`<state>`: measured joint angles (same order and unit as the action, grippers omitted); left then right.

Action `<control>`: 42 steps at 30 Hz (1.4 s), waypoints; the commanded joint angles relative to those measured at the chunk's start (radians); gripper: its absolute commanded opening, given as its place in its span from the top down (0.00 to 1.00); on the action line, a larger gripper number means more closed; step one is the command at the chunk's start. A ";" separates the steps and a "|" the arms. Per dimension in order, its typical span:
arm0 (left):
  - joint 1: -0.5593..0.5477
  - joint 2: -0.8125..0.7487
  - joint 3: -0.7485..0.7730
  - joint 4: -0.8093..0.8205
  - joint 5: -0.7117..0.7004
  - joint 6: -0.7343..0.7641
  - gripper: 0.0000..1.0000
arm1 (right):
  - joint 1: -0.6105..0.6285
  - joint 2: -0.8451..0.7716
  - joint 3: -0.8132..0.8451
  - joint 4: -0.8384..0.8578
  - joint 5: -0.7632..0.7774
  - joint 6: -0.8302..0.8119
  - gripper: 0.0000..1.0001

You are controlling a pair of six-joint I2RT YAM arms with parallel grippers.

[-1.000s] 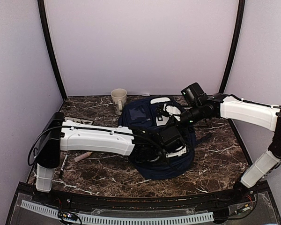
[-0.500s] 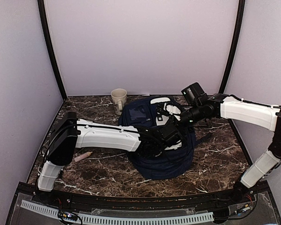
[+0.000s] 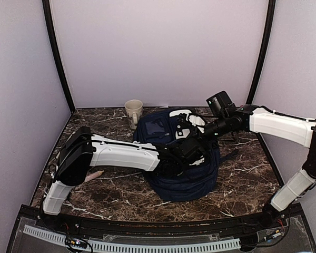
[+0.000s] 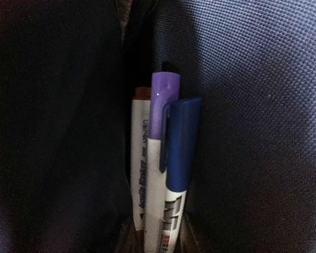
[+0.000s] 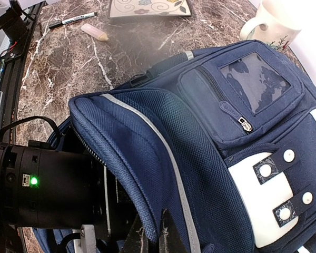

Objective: Pack the student bag
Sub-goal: Place the pen in the upper front pocket of the bag, then pick up the pen at the center of the board.

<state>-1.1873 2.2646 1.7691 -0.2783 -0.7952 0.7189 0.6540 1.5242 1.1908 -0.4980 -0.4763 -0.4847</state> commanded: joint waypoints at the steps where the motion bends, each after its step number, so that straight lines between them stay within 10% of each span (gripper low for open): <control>1: 0.002 -0.021 0.005 -0.030 -0.015 -0.057 0.66 | 0.010 -0.033 -0.004 0.024 -0.071 0.011 1.00; 16: -0.214 -0.236 -0.028 -0.418 0.001 -0.372 0.56 | 0.006 -0.031 -0.003 0.021 -0.063 -0.001 1.00; 24: -0.258 -0.449 -0.357 -0.430 0.032 -0.751 0.59 | 0.006 -0.018 0.000 0.015 -0.069 -0.006 1.00; 34: -0.003 -0.732 -0.695 -0.488 0.190 -1.190 0.54 | 0.006 -0.017 0.001 0.012 -0.072 -0.003 1.00; 42: 0.288 -0.879 -0.865 -0.538 0.419 -1.337 0.32 | 0.006 -0.018 -0.001 0.012 -0.075 -0.004 1.00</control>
<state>-1.0061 1.4246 0.9745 -0.7719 -0.5510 -0.5213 0.6548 1.5185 1.1870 -0.5236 -0.5091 -0.4919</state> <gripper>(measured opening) 0.676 0.043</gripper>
